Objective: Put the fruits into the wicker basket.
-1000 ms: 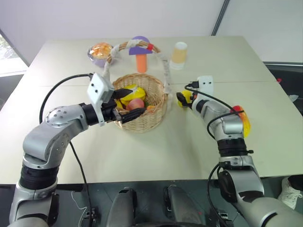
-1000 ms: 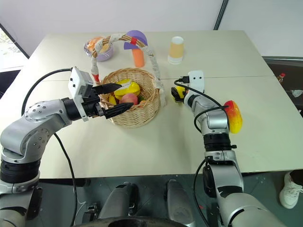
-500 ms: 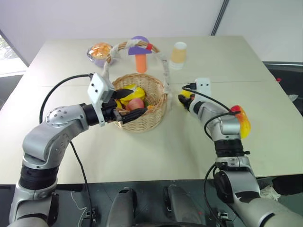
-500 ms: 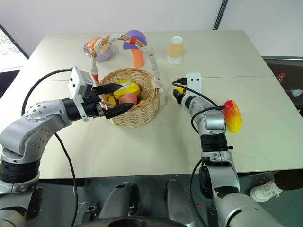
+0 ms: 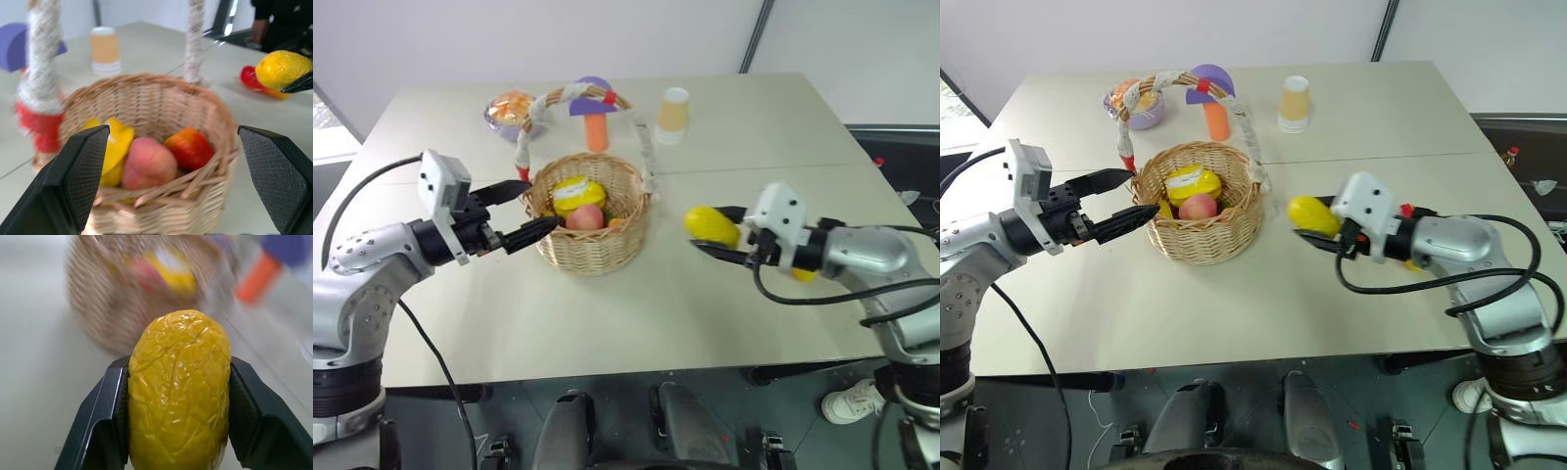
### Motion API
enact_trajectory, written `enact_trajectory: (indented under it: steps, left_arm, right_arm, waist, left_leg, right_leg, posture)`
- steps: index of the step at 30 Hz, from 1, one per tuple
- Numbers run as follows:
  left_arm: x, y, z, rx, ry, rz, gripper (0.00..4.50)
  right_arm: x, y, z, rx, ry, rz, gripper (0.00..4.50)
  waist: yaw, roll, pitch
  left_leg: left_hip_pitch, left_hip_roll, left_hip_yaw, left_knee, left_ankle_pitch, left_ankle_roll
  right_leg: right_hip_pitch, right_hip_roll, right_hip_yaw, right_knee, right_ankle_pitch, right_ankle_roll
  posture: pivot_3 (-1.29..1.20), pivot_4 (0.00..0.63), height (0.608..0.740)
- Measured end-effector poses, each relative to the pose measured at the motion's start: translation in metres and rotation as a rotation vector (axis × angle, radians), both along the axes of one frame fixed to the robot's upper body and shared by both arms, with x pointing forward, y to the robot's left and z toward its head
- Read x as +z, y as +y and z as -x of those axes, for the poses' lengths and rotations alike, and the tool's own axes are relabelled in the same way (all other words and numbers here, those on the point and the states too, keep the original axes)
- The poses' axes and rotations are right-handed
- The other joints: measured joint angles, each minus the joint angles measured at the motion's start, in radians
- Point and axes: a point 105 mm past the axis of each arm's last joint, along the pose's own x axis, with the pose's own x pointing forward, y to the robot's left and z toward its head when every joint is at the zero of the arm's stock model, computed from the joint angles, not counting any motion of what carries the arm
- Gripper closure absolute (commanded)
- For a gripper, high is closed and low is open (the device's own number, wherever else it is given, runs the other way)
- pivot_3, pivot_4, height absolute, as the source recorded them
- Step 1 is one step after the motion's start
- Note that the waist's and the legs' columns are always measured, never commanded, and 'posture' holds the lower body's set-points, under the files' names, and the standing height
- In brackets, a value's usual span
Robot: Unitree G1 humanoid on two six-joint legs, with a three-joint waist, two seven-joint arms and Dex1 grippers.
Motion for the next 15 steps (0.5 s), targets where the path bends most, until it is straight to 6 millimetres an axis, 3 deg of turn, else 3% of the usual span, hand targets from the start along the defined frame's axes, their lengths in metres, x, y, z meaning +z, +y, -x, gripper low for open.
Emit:
enact_trajectory:
  steps: [5,8,11,13,15]
  left_arm:
    - [-0.005,0.003,0.006,-0.011,0.025,0.015,0.00]
    - [-0.008,0.004,0.010,-0.004,0.033,0.011,0.00]
    - [-0.010,0.002,0.015,-0.003,0.036,0.015,0.00]
    - [-0.009,0.001,0.018,-0.002,0.033,0.021,0.00]
    - [-0.009,0.000,0.020,0.005,0.027,0.024,0.00]
  right_arm:
    - [0.013,0.074,-0.012,0.077,-0.010,-0.139,2.29]
    - [0.010,0.095,-0.034,-0.014,0.009,-0.148,2.29]
    - [0.006,0.102,-0.055,-0.100,0.036,-0.151,1.16]
    - [0.005,0.103,-0.060,-0.116,0.043,-0.153,0.10]
    - [0.007,0.105,-0.059,-0.111,0.041,-0.165,0.04]
  waist:
    - [0.004,0.000,0.000]
    - [0.008,0.000,0.000]
    - [0.013,0.000,0.000]
    - [0.015,0.000,0.000]
    - [0.015,0.000,0.000]
  left_leg:
    - [0.000,0.003,0.000,-0.002,0.000,0.000]
    - [-0.003,0.002,0.000,-0.001,0.000,-0.001]
    - [-0.006,-0.002,-0.001,-0.001,0.000,-0.001]
    - [-0.007,-0.002,-0.001,-0.001,0.000,-0.001]
    - [-0.007,-0.002,-0.002,-0.001,0.000,-0.001]
  right_leg:
    - [-0.001,0.001,0.000,0.001,-0.001,-0.002]
    - [-0.003,-0.002,0.000,0.001,-0.001,-0.002]
    - [-0.004,-0.007,-0.001,0.001,-0.001,-0.002]
    - [-0.005,-0.008,-0.002,0.000,-0.001,-0.002]
    - [-0.005,-0.008,-0.002,0.000,-0.001,-0.002]
  posture:
    - [0.00,0.150,0.740]
    - [0.00,0.150,0.740]
    - [0.00,0.150,0.740]
    - [0.00,0.150,0.740]
    - [0.00,0.150,0.740]
